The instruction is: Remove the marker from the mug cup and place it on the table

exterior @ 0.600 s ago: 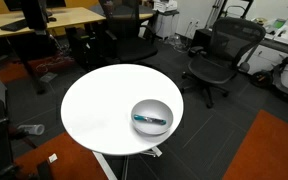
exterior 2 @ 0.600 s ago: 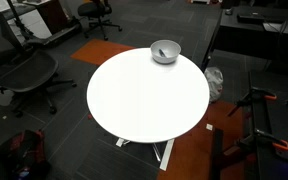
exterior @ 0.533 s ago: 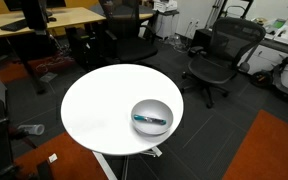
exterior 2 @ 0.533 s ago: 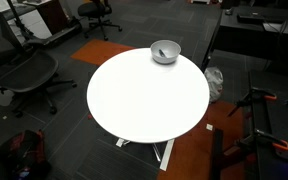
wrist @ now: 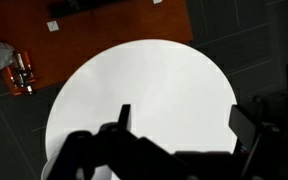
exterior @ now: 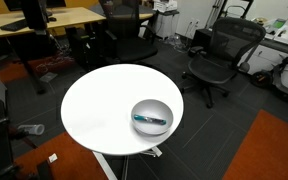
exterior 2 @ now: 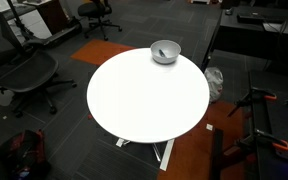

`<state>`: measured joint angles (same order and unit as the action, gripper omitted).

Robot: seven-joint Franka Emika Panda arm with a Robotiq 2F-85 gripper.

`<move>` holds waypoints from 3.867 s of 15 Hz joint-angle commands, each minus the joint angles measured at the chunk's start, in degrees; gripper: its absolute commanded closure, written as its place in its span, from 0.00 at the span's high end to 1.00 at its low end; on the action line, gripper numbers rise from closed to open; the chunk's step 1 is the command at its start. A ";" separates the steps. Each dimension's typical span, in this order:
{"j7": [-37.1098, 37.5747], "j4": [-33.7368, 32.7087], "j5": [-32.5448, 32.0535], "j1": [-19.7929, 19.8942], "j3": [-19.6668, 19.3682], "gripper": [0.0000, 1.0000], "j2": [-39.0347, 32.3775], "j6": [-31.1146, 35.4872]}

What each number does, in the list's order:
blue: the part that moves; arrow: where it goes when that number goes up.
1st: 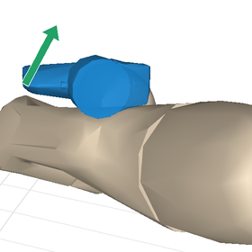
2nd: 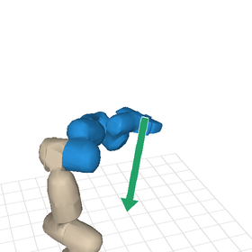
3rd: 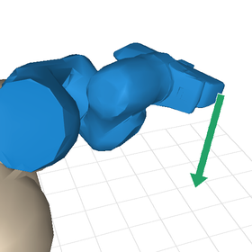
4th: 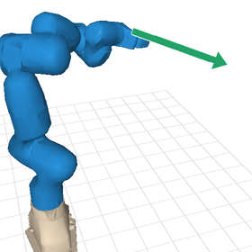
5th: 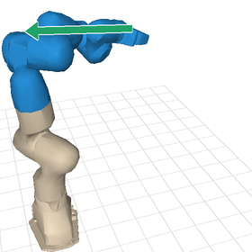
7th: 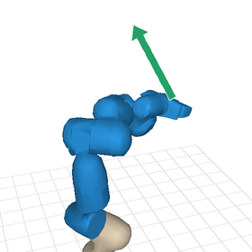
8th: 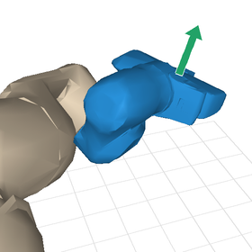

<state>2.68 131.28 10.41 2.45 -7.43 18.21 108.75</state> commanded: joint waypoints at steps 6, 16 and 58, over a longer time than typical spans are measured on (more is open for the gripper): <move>5.16 -1.82 -3.18 2.49 1.76 1.00 -4.84 11.04; 16.81 -9.39 -11.50 5.61 0.65 1.00 -17.55 21.29; 20.78 -37.63 -2.32 8.35 -4.16 1.00 -59.13 26.58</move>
<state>22.93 96.13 6.35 10.26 -11.84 -38.59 134.01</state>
